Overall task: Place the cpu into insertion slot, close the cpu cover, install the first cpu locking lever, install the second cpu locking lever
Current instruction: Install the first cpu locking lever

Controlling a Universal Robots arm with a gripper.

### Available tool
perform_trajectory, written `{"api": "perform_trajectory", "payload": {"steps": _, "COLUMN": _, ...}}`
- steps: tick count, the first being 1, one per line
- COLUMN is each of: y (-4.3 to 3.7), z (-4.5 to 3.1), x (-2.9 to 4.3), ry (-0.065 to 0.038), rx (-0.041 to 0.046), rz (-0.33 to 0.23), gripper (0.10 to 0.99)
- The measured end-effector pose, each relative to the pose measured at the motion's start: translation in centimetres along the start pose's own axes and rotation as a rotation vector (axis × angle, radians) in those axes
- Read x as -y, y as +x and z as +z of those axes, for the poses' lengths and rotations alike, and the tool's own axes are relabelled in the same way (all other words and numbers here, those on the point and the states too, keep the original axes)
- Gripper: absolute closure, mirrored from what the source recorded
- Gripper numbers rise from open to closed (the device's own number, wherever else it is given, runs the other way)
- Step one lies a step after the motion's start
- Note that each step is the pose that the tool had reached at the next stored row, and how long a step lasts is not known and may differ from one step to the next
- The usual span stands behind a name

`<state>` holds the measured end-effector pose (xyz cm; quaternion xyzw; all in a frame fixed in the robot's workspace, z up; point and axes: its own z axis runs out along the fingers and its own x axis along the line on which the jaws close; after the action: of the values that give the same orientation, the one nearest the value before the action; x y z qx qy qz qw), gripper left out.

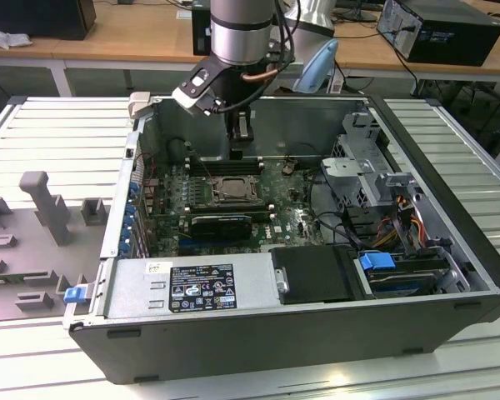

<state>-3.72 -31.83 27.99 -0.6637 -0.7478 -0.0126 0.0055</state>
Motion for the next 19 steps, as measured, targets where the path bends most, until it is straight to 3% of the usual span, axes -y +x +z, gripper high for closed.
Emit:
{"api": "perform_trajectory", "payload": {"steps": 4, "y": 0.00, "z": 0.00, "x": 0.00, "ry": 0.002, "rx": -0.0008, "rz": -0.093, "gripper": 0.980}}
{"api": "perform_trajectory", "payload": {"steps": 19, "y": 0.00, "z": 0.00, "x": 0.00, "ry": 0.009, "rx": -0.0037, "rz": -0.344, "gripper": 0.980}}
